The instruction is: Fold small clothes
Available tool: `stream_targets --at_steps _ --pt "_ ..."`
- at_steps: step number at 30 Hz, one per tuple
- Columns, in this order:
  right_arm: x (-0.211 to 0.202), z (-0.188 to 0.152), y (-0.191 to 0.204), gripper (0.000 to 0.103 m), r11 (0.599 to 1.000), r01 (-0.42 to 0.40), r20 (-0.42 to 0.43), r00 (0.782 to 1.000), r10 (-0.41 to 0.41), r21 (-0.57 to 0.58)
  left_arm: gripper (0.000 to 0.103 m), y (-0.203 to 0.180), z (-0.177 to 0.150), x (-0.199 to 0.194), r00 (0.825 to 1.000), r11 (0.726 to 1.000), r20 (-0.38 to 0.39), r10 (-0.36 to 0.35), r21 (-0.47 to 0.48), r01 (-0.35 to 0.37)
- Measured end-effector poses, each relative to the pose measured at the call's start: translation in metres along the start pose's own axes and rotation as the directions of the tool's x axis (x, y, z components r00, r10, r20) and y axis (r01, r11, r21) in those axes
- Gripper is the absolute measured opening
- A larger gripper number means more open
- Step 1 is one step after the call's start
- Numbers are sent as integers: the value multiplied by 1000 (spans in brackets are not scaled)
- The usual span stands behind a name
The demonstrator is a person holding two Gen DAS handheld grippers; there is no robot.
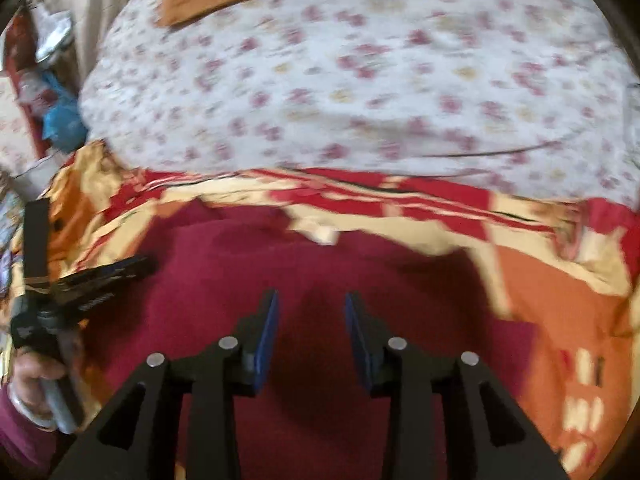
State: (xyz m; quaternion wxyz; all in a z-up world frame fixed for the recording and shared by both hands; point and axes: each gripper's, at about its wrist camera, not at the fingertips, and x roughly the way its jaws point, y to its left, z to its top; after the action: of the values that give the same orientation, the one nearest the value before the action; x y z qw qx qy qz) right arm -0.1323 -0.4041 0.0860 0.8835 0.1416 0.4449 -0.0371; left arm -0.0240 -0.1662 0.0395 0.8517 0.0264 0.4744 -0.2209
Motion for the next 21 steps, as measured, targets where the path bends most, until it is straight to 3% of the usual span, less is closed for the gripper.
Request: stream_targets --at_steps 5,9,12,15,21 --pt "42 12 34 35 997 -41 -43 998 38 -63 19 1 0 1 1000 1000 4 -9 -8 9" --pt "85 17 43 35 995 36 -91 995 -45 -92 19 4 -2 0 999 999 16 -36 -20 37" --pt "99 23 39 39 997 46 -75 996 -50 -57 19 13 -4 -3 995 993 17 -94 -67 95" --pt "103 28 35 41 998 49 -78 996 -51 -34 20 19 -3 -5 991 984 1 -137 -119 136" --pt "77 31 38 41 1000 -2 -29 1000 2 9 21 17 -9 -12 990 984 9 -139 -111 139"
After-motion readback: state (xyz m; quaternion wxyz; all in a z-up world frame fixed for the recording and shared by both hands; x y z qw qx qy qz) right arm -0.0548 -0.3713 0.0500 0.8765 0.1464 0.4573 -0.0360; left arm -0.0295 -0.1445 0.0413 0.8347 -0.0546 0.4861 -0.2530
